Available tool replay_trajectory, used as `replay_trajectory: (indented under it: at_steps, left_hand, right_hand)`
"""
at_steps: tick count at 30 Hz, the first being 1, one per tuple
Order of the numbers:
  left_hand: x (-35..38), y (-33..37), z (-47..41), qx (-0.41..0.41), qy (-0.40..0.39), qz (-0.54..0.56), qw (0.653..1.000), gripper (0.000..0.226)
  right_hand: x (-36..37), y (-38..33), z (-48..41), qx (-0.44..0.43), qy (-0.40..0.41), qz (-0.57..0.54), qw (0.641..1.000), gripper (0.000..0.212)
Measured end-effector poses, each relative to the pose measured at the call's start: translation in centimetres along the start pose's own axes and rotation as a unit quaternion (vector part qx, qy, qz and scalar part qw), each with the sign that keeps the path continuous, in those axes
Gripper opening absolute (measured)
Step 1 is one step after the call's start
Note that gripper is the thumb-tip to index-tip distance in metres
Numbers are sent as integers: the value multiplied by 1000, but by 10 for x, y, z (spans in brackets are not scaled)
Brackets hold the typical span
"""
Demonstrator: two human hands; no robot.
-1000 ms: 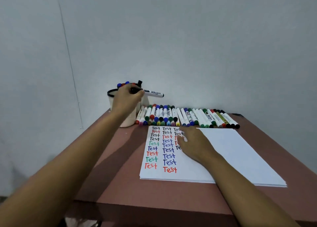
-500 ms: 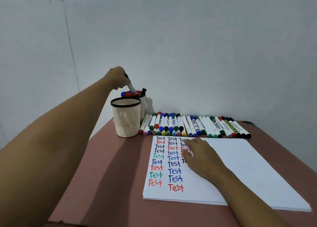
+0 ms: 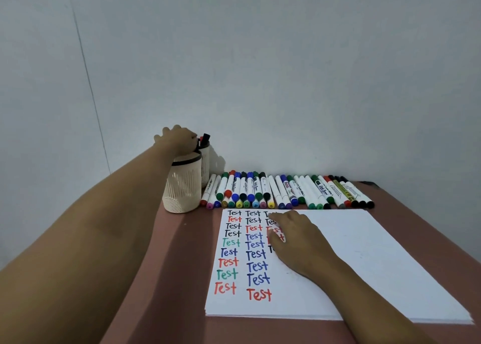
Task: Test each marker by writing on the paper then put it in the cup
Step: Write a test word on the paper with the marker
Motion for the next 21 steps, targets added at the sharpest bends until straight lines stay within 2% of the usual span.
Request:
replay_trajectory:
  at_steps: [3, 6, 10, 12, 15, 18, 21]
  left_hand:
    - [-13, 5, 6, 16, 35, 33, 999, 41]
    - [-31, 19, 25, 68, 82, 103, 989, 38]
    - [-48, 42, 89, 177, 171, 198, 949, 37]
    - [-45, 48, 129, 219, 189, 230, 929, 36]
    - [-17, 53, 164, 235, 147, 245, 929, 31]
    - [36, 49, 168, 191, 21, 215, 958, 32]
    - [77, 42, 172, 176, -84, 156, 968, 38]
  right_hand:
    - [-1, 0, 0, 1, 0, -3, 1000, 47]
    - [-1, -1, 1, 1, -1, -7, 1000, 47]
    - [0, 0, 1, 5, -12, -8, 1000, 47]
    - [0, -1, 2, 7, -15, -9, 1000, 46]
    - [-1, -3, 3, 11, -13, -9, 1000, 44]
    - [0, -4, 4, 13, -15, -12, 1000, 42]
    - [1, -4, 2, 13, -42, -8, 999, 41]
Point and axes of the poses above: each hand's wrist, its own z-axis away from the middle knuckle, its own x-axis out of the palm, y = z × x, the point moved 8 cm from there along -z, towards the middle knuckle, and after that the axes turned 5 degrees about -x, right-handed, at the moved point
